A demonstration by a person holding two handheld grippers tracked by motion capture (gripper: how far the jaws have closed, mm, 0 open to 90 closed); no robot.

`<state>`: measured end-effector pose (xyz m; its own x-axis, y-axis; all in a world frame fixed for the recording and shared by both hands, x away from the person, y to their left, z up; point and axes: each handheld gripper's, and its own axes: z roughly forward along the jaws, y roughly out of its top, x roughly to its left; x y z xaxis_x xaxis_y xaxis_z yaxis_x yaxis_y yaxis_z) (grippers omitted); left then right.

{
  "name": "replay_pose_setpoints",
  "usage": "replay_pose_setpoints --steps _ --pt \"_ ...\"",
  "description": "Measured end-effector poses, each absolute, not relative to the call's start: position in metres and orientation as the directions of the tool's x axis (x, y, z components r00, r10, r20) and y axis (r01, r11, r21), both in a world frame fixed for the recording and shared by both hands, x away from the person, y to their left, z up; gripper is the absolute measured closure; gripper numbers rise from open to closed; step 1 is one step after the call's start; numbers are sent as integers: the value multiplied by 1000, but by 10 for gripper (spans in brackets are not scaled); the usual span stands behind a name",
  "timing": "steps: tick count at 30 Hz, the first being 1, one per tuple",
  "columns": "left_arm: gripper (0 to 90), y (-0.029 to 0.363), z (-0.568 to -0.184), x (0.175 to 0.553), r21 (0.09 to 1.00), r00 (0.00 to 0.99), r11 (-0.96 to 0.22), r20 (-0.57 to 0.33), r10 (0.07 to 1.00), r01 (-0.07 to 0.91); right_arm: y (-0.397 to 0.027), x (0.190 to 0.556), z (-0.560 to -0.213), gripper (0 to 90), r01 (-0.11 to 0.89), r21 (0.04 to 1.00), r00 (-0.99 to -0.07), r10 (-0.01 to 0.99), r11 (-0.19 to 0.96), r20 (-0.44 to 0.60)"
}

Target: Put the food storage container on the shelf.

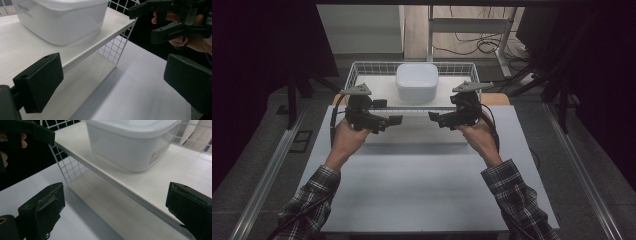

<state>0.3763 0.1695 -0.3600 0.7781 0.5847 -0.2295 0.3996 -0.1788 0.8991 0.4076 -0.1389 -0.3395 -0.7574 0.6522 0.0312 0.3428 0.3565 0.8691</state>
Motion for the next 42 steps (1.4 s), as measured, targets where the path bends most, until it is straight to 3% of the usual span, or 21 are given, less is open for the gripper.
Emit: replay_pose_setpoints --steps 34,42 --pt "31 150 -425 327 894 802 -250 -174 572 372 -160 356 -396 11 324 860 -779 628 394 6" --pt "40 152 -451 314 894 790 -212 -213 574 395 -160 346 -412 11 318 855 -787 616 409 -1"
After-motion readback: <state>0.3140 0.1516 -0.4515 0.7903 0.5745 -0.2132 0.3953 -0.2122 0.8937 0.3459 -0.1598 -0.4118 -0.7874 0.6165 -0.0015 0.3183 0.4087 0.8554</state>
